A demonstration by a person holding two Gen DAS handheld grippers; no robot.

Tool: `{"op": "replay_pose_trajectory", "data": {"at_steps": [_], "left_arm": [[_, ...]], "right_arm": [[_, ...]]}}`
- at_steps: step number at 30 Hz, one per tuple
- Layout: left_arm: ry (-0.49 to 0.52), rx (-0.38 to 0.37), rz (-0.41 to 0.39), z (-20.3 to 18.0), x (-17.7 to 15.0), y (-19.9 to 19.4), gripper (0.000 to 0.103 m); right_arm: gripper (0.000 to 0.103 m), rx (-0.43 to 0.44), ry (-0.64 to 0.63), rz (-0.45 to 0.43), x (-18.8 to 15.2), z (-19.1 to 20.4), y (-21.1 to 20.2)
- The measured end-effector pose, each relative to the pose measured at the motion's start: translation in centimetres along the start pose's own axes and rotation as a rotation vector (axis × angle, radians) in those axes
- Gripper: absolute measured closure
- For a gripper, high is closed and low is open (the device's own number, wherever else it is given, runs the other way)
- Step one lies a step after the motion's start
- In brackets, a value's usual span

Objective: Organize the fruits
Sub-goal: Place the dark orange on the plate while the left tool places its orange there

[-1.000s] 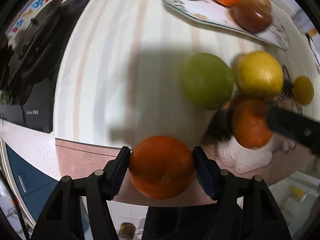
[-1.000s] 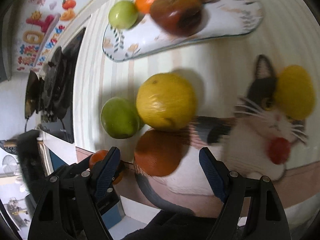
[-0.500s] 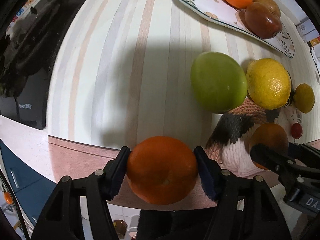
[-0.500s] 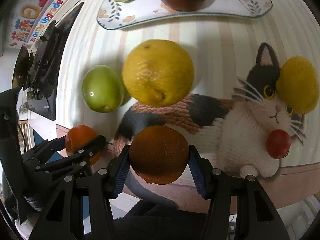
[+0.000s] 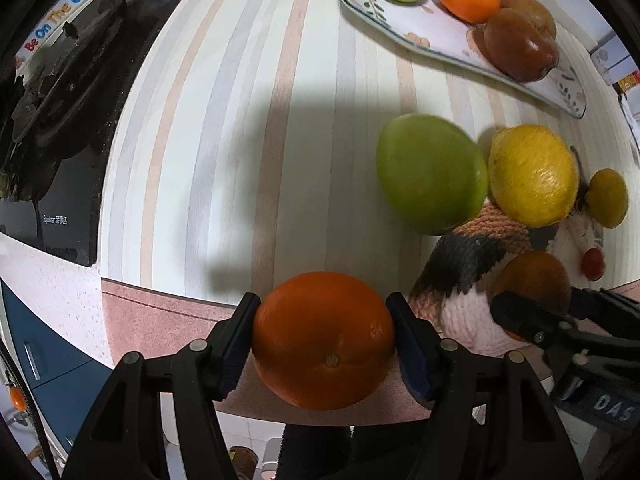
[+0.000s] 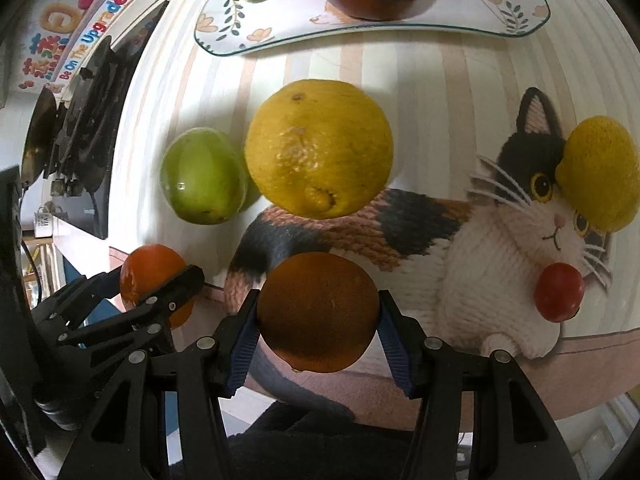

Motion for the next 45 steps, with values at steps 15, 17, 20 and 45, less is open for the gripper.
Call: {"op": "replay_pose_trajectory", "data": {"at_steps": [15,17,20,45], "left_arm": [[0.043,-0.123,-0.212,-3.0,12.3,-11.6,0.041],[0.056,-0.106,-0.204,-3.9,14.2,-10.9,0.041],[0.075,-0.091,-0.167,-4.5,16.3,-8.6,0.041],[0.062,-0.097,-0.014,-4.1,18.5,-2.8,0.022]], "right_arm": [[0.045,0.058,0.099,-0.284,12.0,-3.7,-13.6],[0.045,0.037,0.123,-0.278,14.2,-5.3,-13.3],[0.045,0.011,0.143,-0.247,16.6,-7.1,-12.0],[0.02,-0.035,0.158,-0.182,18.3,-9.3,-10.8]]}}
Point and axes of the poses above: each gripper's, at about its wrist camera, not at the fingertips, and y roughly the way its jaws point, z to its left, x to its top, the point moved 8 cm from there along y, roughly the way its jaws point, and after that the axes turned 14 degrees about x, right-handed, at the moved point
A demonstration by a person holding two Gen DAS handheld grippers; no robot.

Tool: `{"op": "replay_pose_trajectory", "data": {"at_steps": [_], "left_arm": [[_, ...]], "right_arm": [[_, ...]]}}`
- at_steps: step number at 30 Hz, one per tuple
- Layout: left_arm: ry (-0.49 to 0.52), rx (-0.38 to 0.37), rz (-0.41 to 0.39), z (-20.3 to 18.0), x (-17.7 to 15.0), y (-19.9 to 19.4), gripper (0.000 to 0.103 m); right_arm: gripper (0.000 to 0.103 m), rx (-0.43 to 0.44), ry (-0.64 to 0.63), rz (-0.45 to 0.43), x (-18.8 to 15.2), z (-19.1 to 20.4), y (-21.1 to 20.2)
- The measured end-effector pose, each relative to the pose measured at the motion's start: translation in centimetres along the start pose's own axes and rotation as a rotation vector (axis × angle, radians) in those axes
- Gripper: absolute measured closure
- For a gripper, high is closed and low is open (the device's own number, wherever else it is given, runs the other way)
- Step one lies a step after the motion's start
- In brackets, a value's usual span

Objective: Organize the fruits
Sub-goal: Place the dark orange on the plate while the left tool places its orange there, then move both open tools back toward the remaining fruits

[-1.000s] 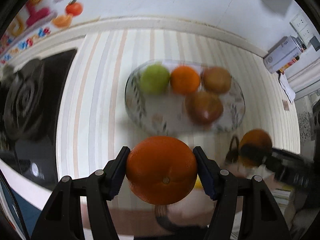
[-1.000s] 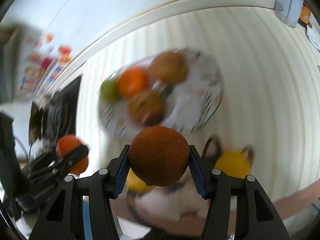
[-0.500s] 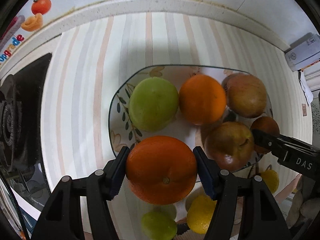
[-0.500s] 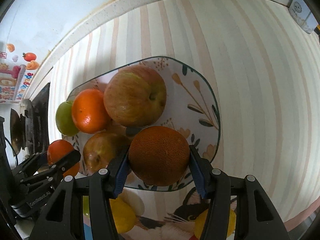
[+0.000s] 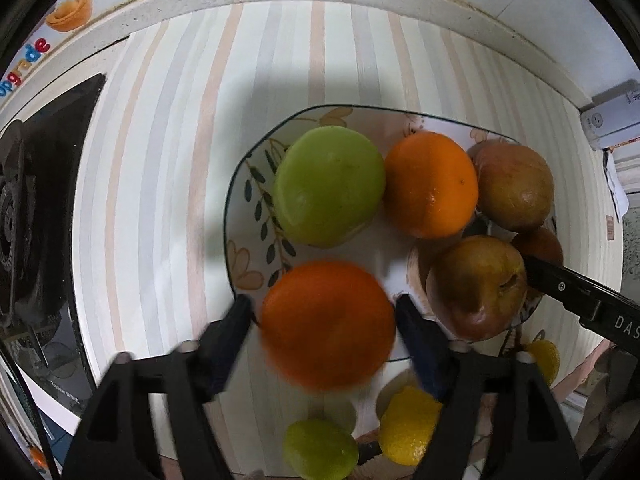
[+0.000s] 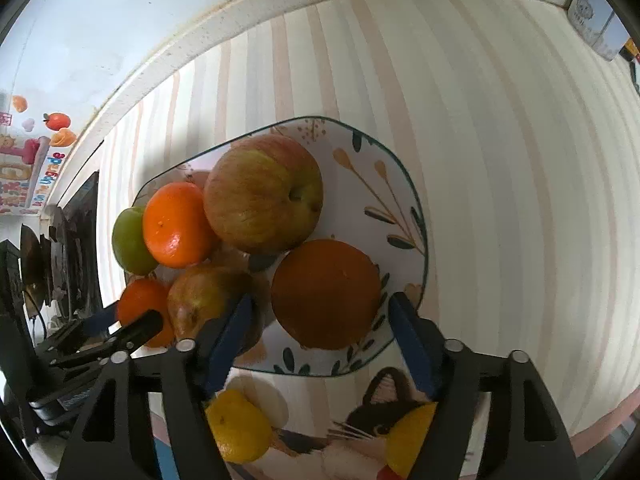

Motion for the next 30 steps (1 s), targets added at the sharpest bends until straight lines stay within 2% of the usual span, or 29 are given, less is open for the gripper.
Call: {"op": "replay_pose_trajectory", "data": {"at_steps": [1,7,12,16,23,30], "left_arm": [[-0.004,-0.006,-0.007,0.2,-0.1,-0.3,0.019],[-0.009,0.027,-0.052,1.7,-1.2,-2.4,0.019],[-0.032,0.071,-0.125,2.6,-2.9,-5.2,0.019],[-0.044,0.091,-0.187,2.3,-4.6,-7.8,0.019],[-0.051,0.118,-0.32,1.9,-7.8,-12.8,0.019],[-0.064,0.099,-0.398,2.0,-10.7,-16.5,0.019]], "right_arm": [[0.016,-0.012,-0.006,-0.003,-0.1,0.1,-0.4],[0.009,-0.113,-0.077,-0.011,-2.5,0.7,-2.2],[0.009,-0.2,-0.164,-0.07,-4.7,1.9,-4.8],[0.009,-0.236,-0.215,-0.125,-6.8,3.4,-7.1],[0.009,-0.244,-0.268,-0.214,-10.3,6.5,-10.9],[0.009,-0.232,-0.308,-0.312,-13.8,9.1,-15.8]]}}
Point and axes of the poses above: each gripper's, at about its wrist camera, not at the fingertips, and y roughly the way its jaws point, z to its left, x to its top, the point moved 8 cm from there along y, roughly the way its jaws point, and after that the axes turned 14 degrees about x, right-handed, at the moved point
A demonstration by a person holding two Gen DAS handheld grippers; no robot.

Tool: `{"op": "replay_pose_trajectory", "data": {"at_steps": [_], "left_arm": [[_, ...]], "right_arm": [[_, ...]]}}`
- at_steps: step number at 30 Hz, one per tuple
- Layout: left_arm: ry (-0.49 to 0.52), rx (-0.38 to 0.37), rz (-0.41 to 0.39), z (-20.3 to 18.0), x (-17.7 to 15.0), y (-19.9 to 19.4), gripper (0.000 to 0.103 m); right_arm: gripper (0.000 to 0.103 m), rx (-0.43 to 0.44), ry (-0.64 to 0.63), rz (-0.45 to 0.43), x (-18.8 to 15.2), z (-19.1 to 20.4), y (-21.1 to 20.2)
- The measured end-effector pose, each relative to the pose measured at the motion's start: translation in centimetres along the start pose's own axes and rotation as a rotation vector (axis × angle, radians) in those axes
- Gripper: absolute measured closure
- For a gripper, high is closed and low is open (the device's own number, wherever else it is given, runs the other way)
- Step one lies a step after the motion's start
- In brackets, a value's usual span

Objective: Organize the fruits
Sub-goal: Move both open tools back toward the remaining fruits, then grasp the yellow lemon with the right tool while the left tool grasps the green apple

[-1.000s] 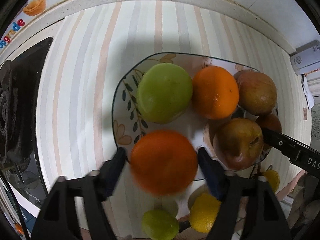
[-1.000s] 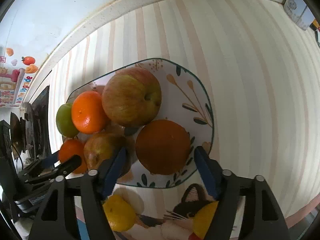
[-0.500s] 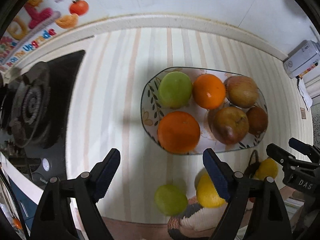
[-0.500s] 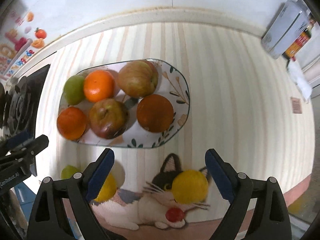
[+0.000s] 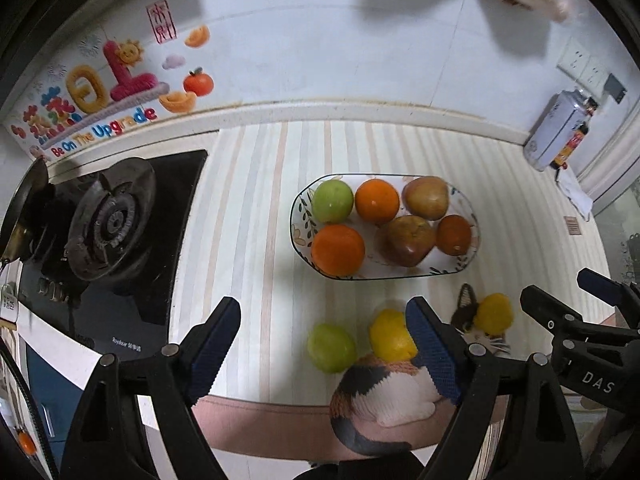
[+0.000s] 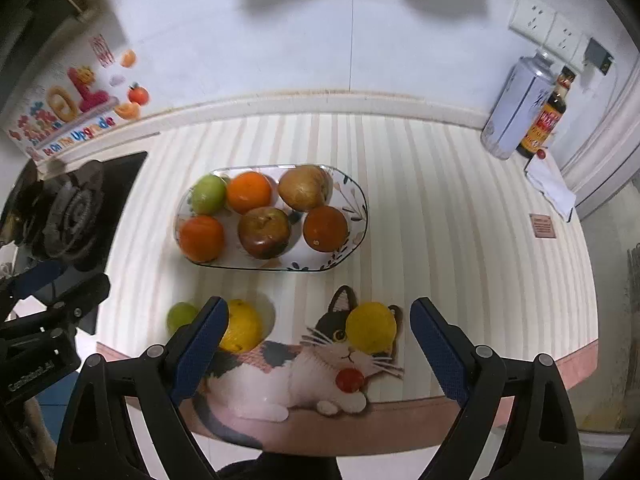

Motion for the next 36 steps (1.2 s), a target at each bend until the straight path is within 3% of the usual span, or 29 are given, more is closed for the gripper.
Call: {"op": "replay_pose_trajectory", "data": {"at_steps": [13,22,28,30,36], "left_arm": [[-0.049,-0.028,-0.13,1.8,-2.1,-8.1,0.019],[-0.046,-0.036,-0.182,2.1,-2.4,-10.6,0.019],[-0.044,-0.022,-0.161,2.2,-2.3,-9.5,0.018],[-0.031,0.027,-0.163,2.4,-2.1,-8.3,0.0],[-0.012,0.157,-0.12,3.5,-2.0,-3.4,0.0]], "right_arm": [[0.009,0.042,-0.014,-0.108,-3.5,2.7,-8.6],[0.009,0.058,-0.002,-0.147,-4.3,3.8,-10.6],[0.009,0.091,0.056,-0.119,-4.3,2.9,-8.5],[0.009,0.099,0.071,-0.096,-4.3,2.4,-7.0],[0.009,0.207,0.138,0.034,-4.6,1.9,1.4]]}}
Point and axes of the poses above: each gripper's, at about its wrist camera, not at the fingertips, and y roughly the way its jaws point, z to its left, x to its top, the point moved 8 cm from there along y, roughly the way its jaws point, and after that the axes turned 14 degrees about x, right-handed, at the moved point
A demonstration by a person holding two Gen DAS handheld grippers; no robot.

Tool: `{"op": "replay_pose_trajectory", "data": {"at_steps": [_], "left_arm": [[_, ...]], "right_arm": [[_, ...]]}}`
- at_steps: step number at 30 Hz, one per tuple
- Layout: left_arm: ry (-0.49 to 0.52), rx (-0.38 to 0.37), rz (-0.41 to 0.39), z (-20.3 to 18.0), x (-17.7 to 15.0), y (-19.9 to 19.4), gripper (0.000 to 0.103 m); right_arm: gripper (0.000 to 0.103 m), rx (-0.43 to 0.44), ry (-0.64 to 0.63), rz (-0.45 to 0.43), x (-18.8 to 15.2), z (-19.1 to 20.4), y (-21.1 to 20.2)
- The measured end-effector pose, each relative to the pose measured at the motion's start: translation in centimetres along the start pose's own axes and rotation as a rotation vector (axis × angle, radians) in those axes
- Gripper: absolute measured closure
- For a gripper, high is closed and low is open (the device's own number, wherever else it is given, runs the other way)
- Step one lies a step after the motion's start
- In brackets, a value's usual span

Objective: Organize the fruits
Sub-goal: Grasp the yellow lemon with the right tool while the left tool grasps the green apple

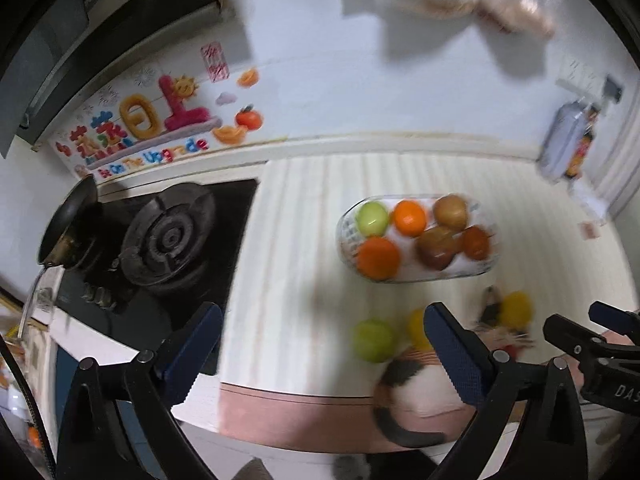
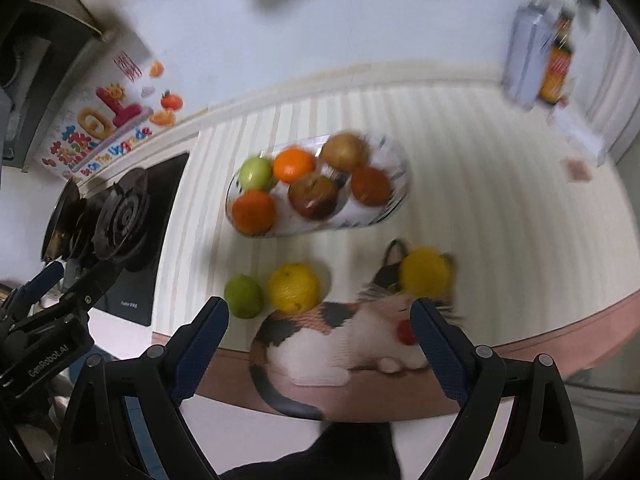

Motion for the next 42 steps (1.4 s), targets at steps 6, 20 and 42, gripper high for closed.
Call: {"op": "replay_pose_trajectory", "data": {"at_steps": [6,20,42], "left_arm": [[0.033,0.078,0.105,-0.3,-1.5,6.0,0.0],[0.074,0.057,0.272,-3.1,-3.3,12.6,0.0],[0.123,-0.191,0.473,-11.4,-7.2,17.2,0.051]], "right_arm": [[0.009,0.074,0.089,0.136,-0.5,-1.7,9.8],[0.036,0.111,0.169,0.281,-2.3,-3.9,19.0],[0.035,0.022,0.172,0.274,-2.8,-8.7,15.3]]}}
Point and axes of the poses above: each gripper's, at about its wrist camera, not at the fingertips, and y roughly the way its jaws point, z to its left, x to its top, the point moved 8 cm from there along y, roughly the way its jaws point, and after that the axes turned 14 degrees about x, right-handed, at the moved point
